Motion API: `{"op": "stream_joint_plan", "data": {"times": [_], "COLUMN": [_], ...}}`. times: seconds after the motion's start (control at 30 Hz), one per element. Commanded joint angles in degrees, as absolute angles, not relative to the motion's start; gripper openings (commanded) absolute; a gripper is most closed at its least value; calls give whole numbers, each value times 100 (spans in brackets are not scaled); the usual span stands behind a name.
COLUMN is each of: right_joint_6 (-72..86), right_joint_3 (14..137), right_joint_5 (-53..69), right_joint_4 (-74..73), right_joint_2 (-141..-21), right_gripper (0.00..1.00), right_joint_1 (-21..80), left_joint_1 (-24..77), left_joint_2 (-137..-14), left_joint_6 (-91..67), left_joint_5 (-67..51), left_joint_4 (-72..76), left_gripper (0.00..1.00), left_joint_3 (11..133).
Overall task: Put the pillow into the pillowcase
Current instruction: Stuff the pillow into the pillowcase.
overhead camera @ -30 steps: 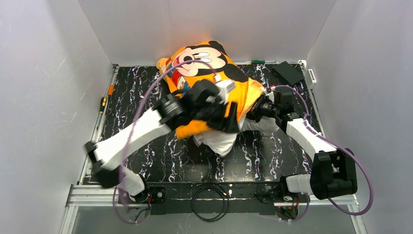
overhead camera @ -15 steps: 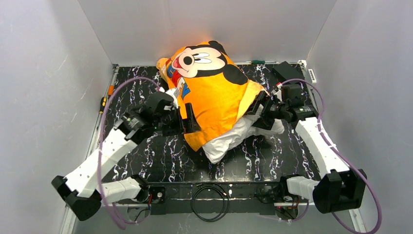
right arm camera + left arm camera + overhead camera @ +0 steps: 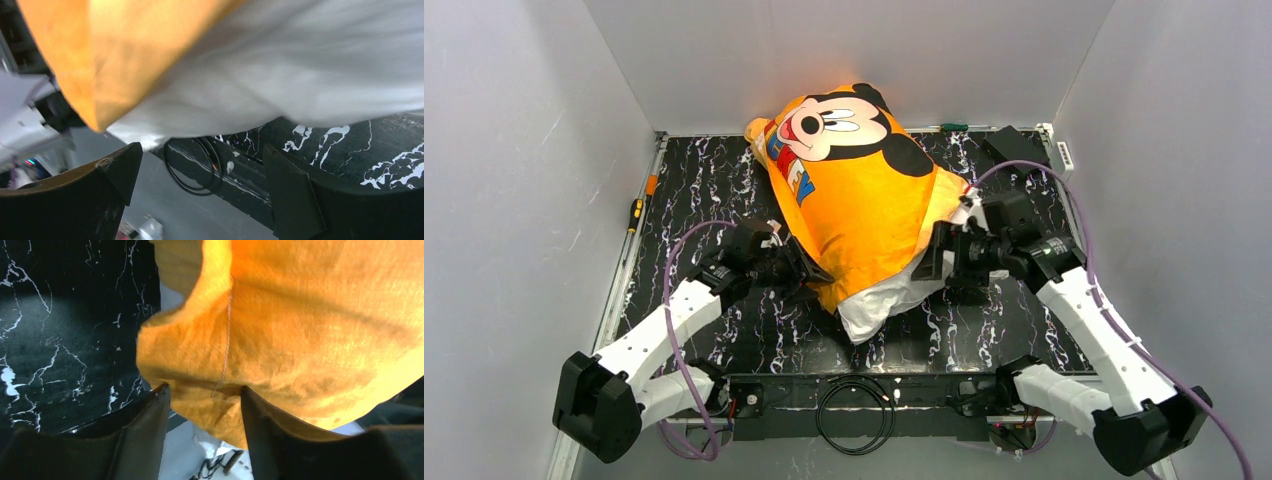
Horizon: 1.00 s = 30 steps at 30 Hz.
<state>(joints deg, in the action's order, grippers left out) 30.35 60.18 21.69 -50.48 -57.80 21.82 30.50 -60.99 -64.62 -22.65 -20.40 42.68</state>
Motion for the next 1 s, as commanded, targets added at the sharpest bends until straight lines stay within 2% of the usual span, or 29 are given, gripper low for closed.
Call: {"op": "stream_joint_plan", "data": {"times": [0.0, 0.1, 0.33, 0.43, 0.53, 0.57, 0.67, 0.7, 0.73, 0.83, 0.97], "right_joint_6": [2899, 2907, 2615, 2602, 2672, 2672, 2612, 2563, 2499, 2396, 2360], "right_joint_3": [6245, 6224, 6528, 6550, 6407, 6328, 6050, 5957, 5899, 5824, 5772], "right_joint_5": [907, 173, -1414, -1905, -2161, -2188, -2252, -2285, -2321, -2347, -2474], "right_joint_4": [-4768, -4481, -4220, -4048, -3878, -3822, -3624, -3576, -3546, -3402, -3204], "right_joint_2": [-5520, -5577, -6495, -6786, -6889, -6884, -6856, -6904, -6953, -7170, -7319], "right_gripper": [98, 98, 98, 98, 98, 98, 98, 98, 98, 98, 98], "right_joint_1": [3366, 4213, 6355, 6895, 7128, 7155, 7172, 7172, 7172, 7172, 7164], "left_joint_1": [2810, 2708, 2550, 2540, 2511, 2506, 2505, 2491, 2480, 2440, 2427], "left_joint_2": [-5947, -5895, -5843, -5851, -5889, -5922, -5980, -5992, -5996, -5989, -6030], "left_joint_6": [-6761, -6726, -7403, -7634, -7200, -6924, -6393, -6326, -6284, -6303, -6479], "left_joint_5": [-2749, -2883, -3115, -3170, -3055, -2939, -2710, -2707, -2696, -2620, -2647], "left_joint_4": [-1144, -1183, -1061, -863, -1645, -2106, -2879, -2961, -2985, -2944, -2233], "left_gripper": [36, 2, 0, 0, 0, 2, 52, 65, 73, 86, 90], "left_joint_3": [4090, 4197, 4528, 4710, 5047, 5195, 5329, 5263, 5147, 4669, 3898]}}
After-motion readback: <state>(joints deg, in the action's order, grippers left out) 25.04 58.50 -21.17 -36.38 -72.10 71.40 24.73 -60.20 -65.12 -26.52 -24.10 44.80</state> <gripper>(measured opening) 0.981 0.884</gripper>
